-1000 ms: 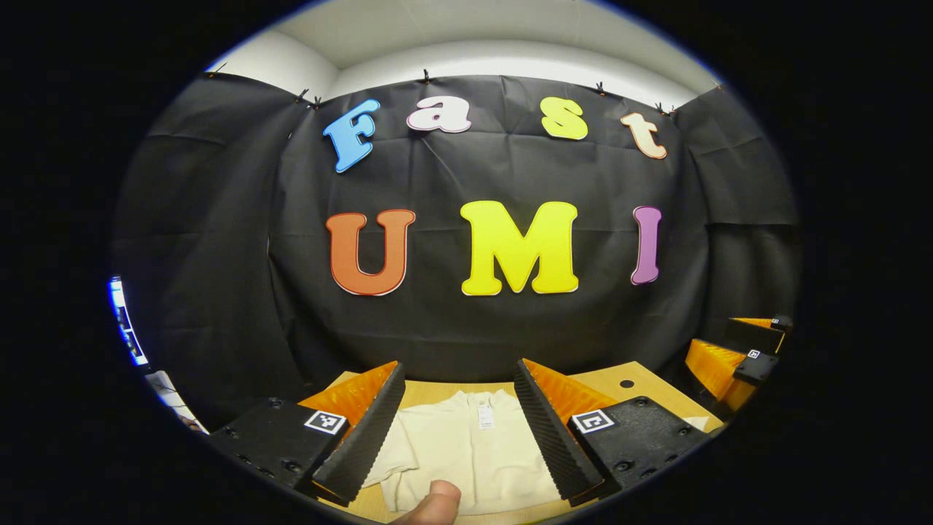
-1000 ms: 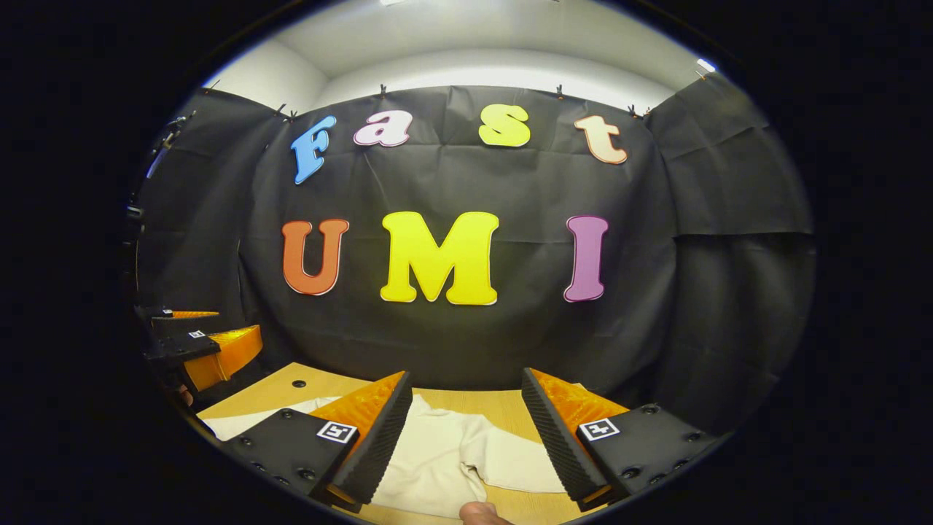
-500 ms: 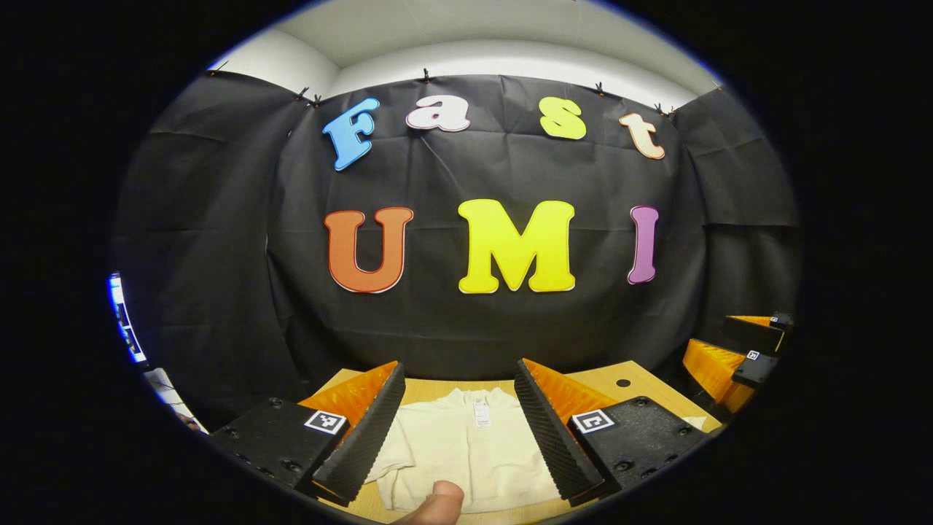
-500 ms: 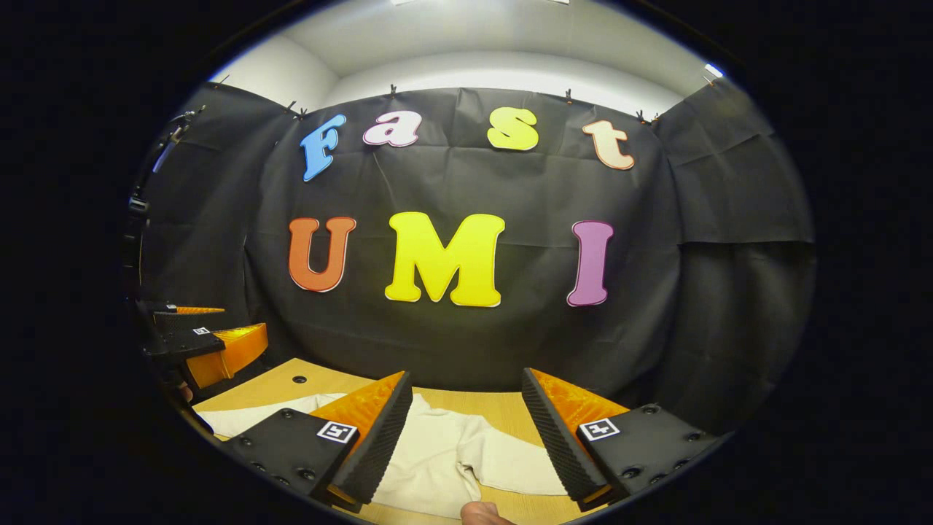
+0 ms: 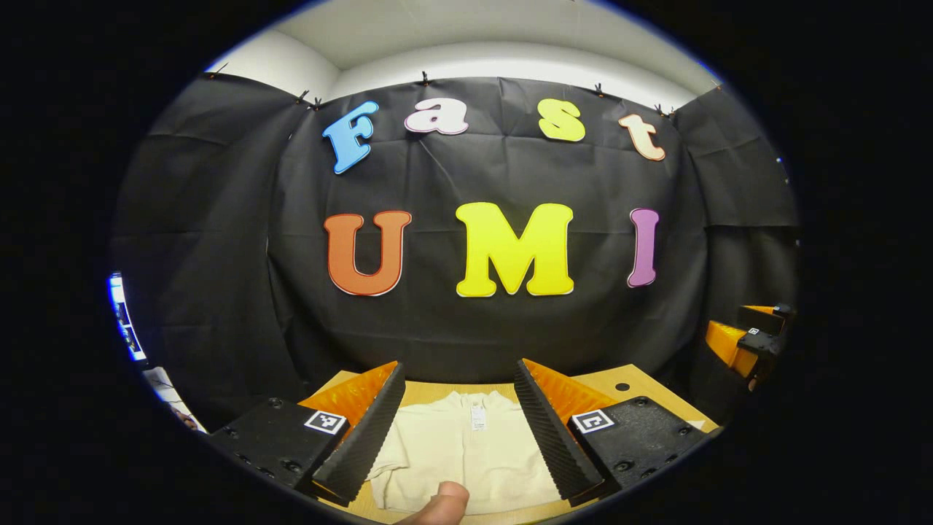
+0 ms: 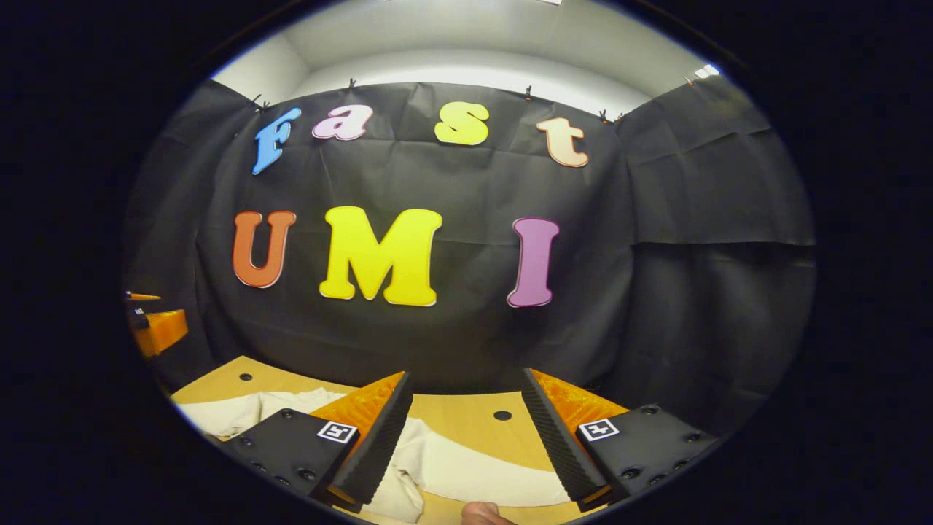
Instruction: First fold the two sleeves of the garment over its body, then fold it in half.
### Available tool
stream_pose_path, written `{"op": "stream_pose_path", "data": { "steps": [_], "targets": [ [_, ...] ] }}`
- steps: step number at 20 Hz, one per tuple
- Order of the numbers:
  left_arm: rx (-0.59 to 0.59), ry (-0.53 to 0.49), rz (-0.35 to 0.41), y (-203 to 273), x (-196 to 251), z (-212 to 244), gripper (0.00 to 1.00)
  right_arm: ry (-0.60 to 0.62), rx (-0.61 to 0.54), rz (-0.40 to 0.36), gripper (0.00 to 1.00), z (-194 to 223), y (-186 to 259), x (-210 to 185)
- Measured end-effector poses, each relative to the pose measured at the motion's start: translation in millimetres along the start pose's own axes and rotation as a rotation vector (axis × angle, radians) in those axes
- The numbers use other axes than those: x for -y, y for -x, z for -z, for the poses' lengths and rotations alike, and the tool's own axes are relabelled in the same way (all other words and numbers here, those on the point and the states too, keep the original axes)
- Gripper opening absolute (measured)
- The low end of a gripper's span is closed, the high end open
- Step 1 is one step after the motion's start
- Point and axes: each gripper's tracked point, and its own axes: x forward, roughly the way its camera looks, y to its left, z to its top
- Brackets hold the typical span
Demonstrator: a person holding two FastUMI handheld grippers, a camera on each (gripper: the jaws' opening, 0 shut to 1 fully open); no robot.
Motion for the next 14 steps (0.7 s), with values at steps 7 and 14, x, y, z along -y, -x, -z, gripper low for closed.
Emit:
{"op": "stream_pose_path", "data": {
  "steps": [7,14],
  "targets": [
    [-0.022,0.001,-0.009,1,21,8,0.96,-0.013,-0.168,0.196,0.94,87,-42,122],
    [-0.06,-0.001,-0.047,-2,36,20,0.96,-0.015,-0.424,0.244,0.94,217,-49,187]
  ]
}}
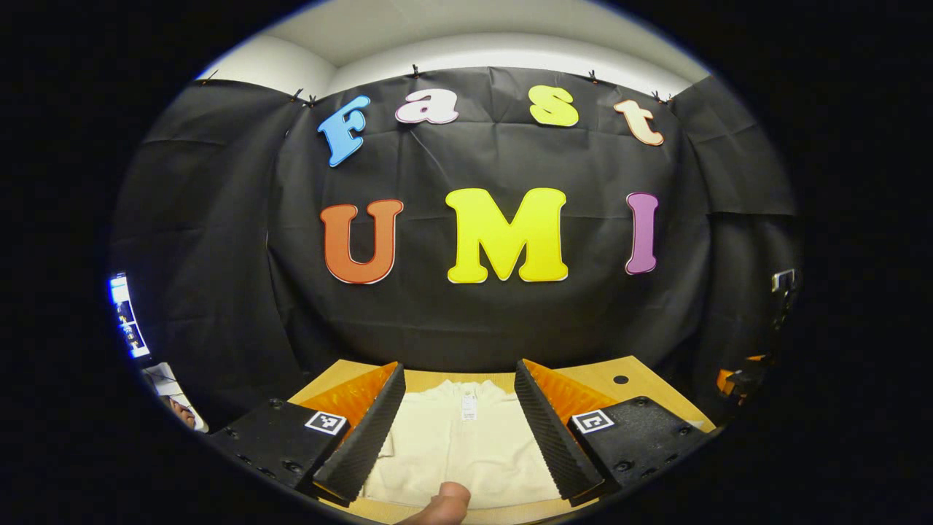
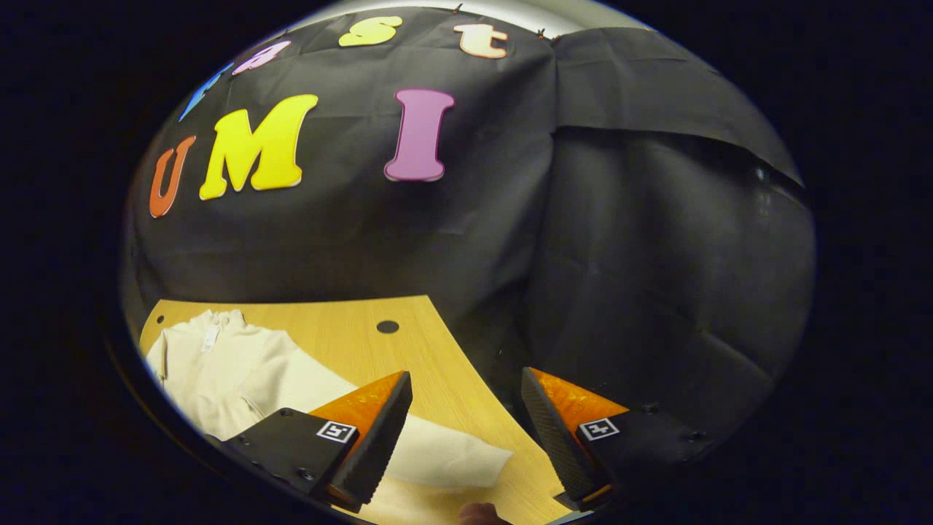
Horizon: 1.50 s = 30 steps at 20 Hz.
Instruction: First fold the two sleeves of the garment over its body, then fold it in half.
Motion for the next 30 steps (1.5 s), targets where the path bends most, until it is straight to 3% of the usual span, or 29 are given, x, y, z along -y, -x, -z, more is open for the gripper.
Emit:
{"op": "stream_pose_path", "data": {
  "steps": [1,2,8,13,17,26,30],
  "targets": [
    [-0.013,0.009,-0.013,1,0,3,0.88,-0.001,-0.04,-0.009,0.94,19,-7,2],
    [-0.027,0.011,-0.029,0,0,6,0.96,-0.01,-0.08,-0.013,0.94,36,-13,4],
    [-0.042,-0.002,-0.091,3,9,11,0.96,-0.116,-0.321,-0.016,0.94,121,-52,17],
    [-0.081,0.003,-0.104,-3,6,17,0.96,-0.244,-0.576,0.078,0.96,181,-59,26],
    [-0.078,-0.03,-0.108,-8,-5,16,0.96,-0.35,-0.646,0.125,0.97,193,-62,28],
    [-0.142,0.011,-0.075,-11,-20,36,0.96,-0.388,-0.808,0.23,0.95,193,-64,32],
    [-0.154,0.008,-0.083,-8,-30,41,0.97,-0.383,-0.877,0.226,0.93,194,-64,30]
  ]
}}
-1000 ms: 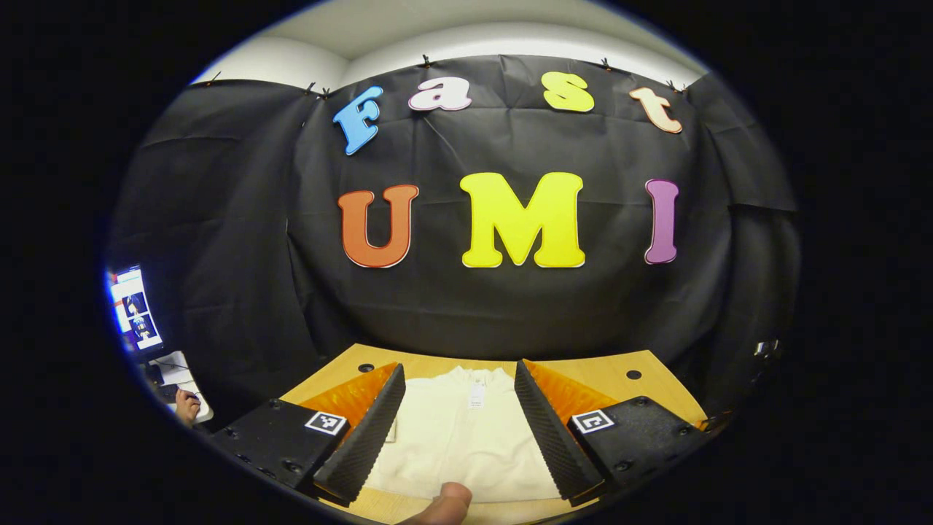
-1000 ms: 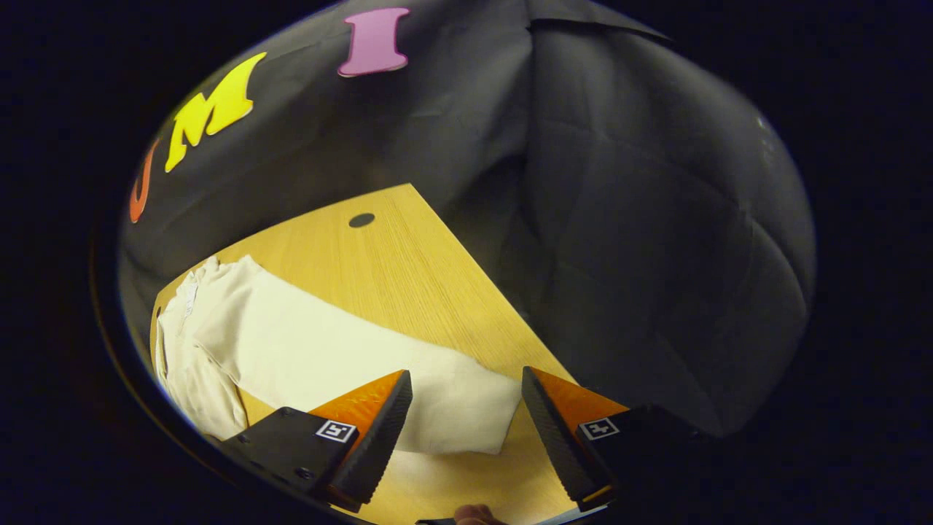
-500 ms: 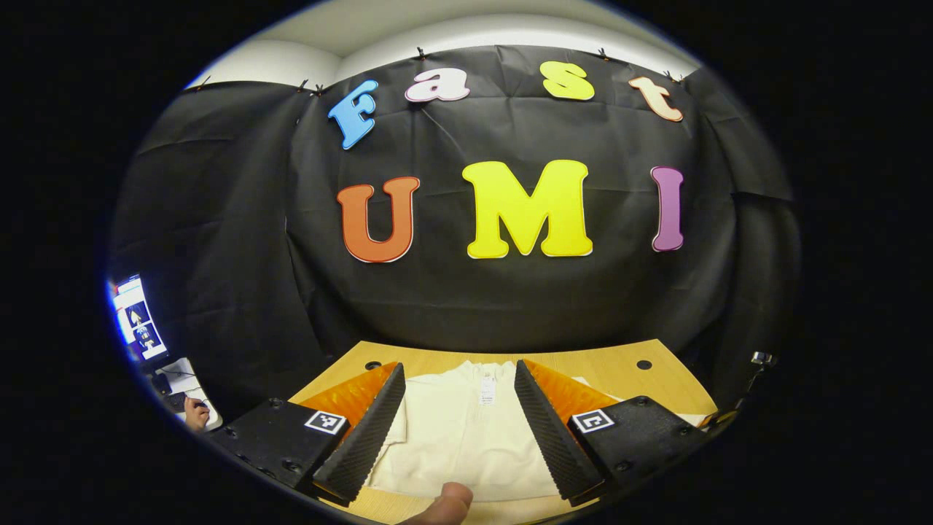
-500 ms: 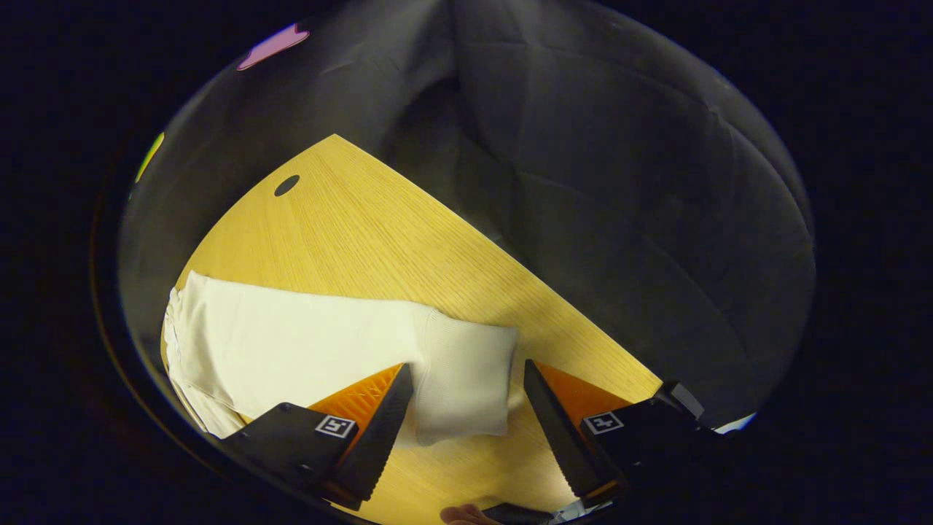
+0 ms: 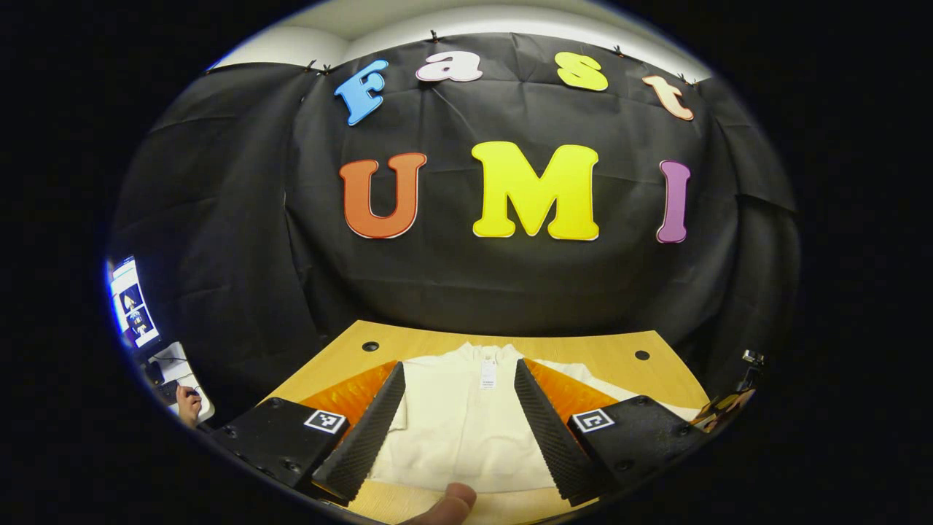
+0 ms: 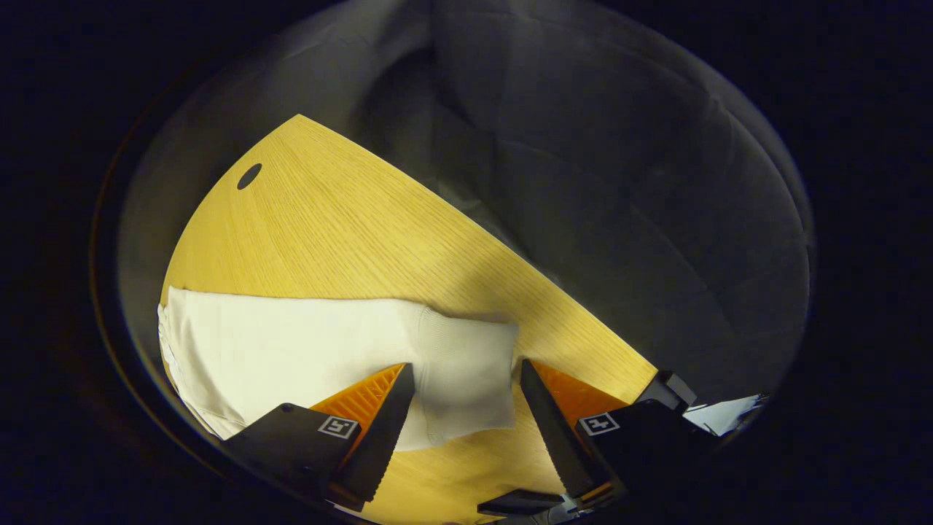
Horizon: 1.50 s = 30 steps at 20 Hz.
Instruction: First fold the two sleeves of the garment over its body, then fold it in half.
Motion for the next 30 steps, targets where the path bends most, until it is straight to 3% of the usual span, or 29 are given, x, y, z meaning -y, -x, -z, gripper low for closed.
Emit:
{"op": "stream_pose_path", "data": {
  "steps": [5,12,13,14,16,17,18,22,23,30],
  "targets": [
    [0.038,-0.003,0.008,4,-4,-5,0.96,0.001,-0.118,0.007,0.92,-2,-1,0],
    [0.024,0.009,-0.009,6,-18,2,0.96,0.015,-0.131,0.004,0.9,-6,-2,-4],
    [0.024,0.012,-0.013,7,-21,3,0.96,0.024,-0.135,-0.003,0.83,-5,-2,-10],
    [0.028,0.013,-0.013,8,-23,2,0.96,0.037,-0.144,-0.01,0.63,-6,-2,-11],
    [0.028,0.01,-0.015,8,-26,2,0.96,0.032,-0.161,-0.022,0.41,-3,-1,-9],
    [0.025,0.008,-0.018,7,-27,4,0.96,0.006,-0.179,-0.031,0.35,-1,-1,-14],
    [0.023,0.008,-0.017,8,-28,4,0.96,-0.025,-0.196,-0.028,0.15,3,1,-13],
    [0.024,-0.002,-0.024,9,-37,5,0.96,-0.055,-0.185,-0.02,0.14,4,7,-12],
    [0.027,-0.002,-0.023,7,-39,6,0.96,-0.05,-0.167,-0.018,0.07,1,10,-13],
    [0.062,0.021,0.025,3,-47,1,0.96,0.024,-0.064,-0.05,0.07,-18,60,-39]
  ]
}}
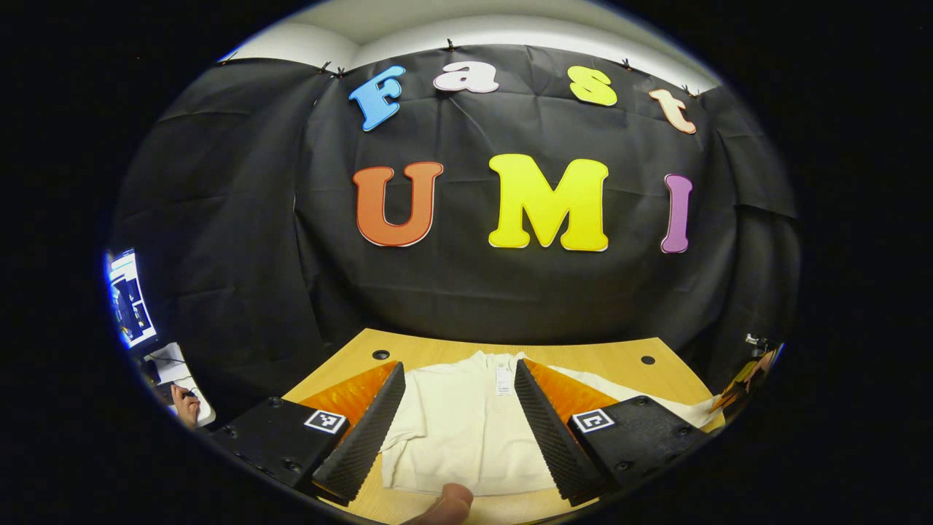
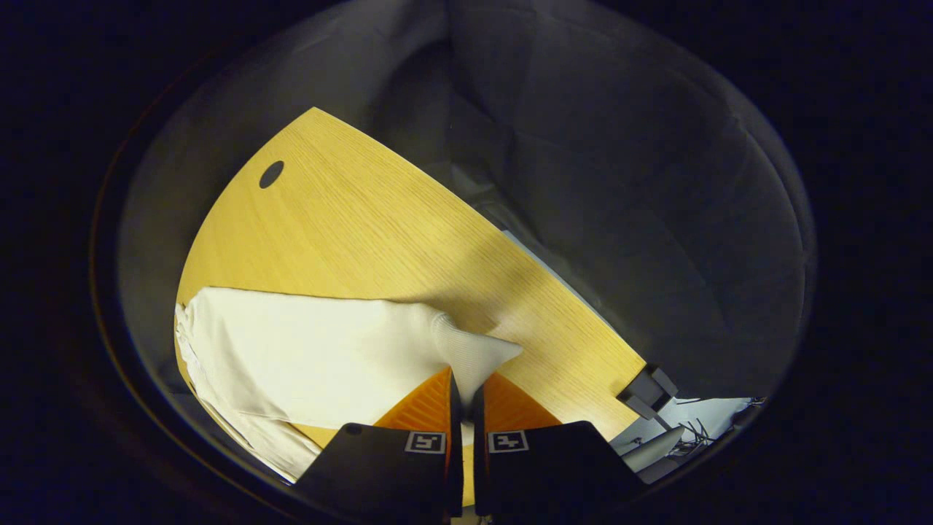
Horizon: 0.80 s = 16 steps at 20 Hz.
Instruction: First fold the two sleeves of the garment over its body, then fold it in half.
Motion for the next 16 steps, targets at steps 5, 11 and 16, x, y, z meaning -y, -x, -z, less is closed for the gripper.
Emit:
{"op": "stream_pose_path", "data": {
  "steps": [5,11,16],
  "targets": [
    [0.028,0.028,0.024,-6,-21,-2,0.96,0.058,0.085,-0.052,0.06,-8,50,-43],
    [0.05,0.054,0.063,-12,-53,2,0.96,0.121,0.163,-0.126,0.0,-2,108,-125],
    [0.05,0.065,0.063,-18,-82,7,0.96,0.193,0.202,-0.192,0.0,17,146,-207]
  ]
}}
